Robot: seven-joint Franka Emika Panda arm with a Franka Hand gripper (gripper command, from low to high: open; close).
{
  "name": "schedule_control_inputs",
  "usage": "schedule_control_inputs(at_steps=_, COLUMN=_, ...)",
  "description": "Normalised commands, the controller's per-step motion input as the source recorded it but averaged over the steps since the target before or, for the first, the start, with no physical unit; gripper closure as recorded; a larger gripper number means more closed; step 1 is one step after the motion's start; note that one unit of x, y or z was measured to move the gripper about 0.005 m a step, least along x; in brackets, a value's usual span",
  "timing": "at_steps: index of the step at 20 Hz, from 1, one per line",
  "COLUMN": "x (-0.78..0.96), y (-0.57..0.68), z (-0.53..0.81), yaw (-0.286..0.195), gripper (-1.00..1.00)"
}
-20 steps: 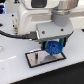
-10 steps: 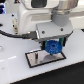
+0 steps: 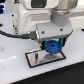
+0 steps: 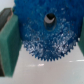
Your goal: Insert the blue gear onto the right peg, followed by the red gear
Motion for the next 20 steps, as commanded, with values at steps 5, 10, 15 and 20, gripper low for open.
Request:
schedule_control_inputs(at_steps=5, x=0.03, y=-0.01, z=0.09, yaw=0.000, gripper=1.00)
schedule_control_inputs(at_steps=10, x=0.13, y=-0.08, z=0.09, yaw=0.000, gripper=1.00)
schedule_control_inputs(at_steps=15, x=0.07, y=-0.01, z=0.12, yaw=0.000, gripper=1.00)
schedule_control_inputs(at_steps=20, x=0.01, y=-0.08, z=0.34, yaw=0.000, gripper=1.00)
